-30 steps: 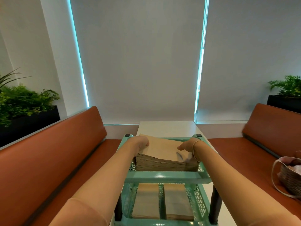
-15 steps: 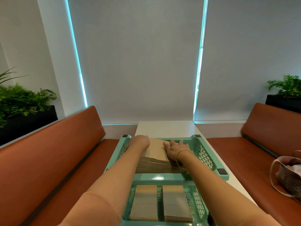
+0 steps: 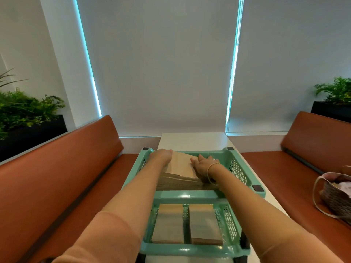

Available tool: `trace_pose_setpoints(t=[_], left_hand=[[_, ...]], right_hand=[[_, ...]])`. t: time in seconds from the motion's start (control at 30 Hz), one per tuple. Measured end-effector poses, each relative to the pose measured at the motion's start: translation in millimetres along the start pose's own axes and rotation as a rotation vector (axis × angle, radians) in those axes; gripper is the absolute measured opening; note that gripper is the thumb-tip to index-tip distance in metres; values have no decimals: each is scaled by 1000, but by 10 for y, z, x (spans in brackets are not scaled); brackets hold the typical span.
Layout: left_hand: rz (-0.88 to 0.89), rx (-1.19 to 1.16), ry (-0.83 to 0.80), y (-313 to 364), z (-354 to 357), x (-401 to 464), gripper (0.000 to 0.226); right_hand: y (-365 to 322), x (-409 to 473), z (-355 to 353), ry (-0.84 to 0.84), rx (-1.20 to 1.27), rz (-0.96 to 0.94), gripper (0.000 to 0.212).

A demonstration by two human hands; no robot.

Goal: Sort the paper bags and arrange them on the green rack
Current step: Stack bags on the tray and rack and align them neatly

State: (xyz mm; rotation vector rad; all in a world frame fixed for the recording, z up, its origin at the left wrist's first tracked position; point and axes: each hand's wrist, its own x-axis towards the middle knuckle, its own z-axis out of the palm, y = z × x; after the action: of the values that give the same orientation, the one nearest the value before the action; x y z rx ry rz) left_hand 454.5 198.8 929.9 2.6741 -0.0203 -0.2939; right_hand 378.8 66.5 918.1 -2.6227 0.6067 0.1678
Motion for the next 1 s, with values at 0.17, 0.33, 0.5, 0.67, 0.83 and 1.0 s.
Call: trace_pose_setpoints(t=[0.17,0.33,0.5,0.67,0.83,1.0], left_hand=[[-33,-363,-129,-42,-190,-110,70],[-180,-512,-306,-145,-242,-284,80],[-180,-517,-314,-161,-177,-304,82],[-178,-550,-331,-139,-185,-409,83],[-126,-554,-304,-204,-160,-341,86],[-63,-612,-145,-162,-230,-615,70]], right_hand=[[103,-149,-275,-8,17,3,57],[118,-276,-379,-14,70,21,61],[74,-370,-353,-51,80,8,63],[90,-397,-360,-31,94,14,62],[109,-470,-379,-31,206,43,62],[106,-585,-373,50,220,24,61]])
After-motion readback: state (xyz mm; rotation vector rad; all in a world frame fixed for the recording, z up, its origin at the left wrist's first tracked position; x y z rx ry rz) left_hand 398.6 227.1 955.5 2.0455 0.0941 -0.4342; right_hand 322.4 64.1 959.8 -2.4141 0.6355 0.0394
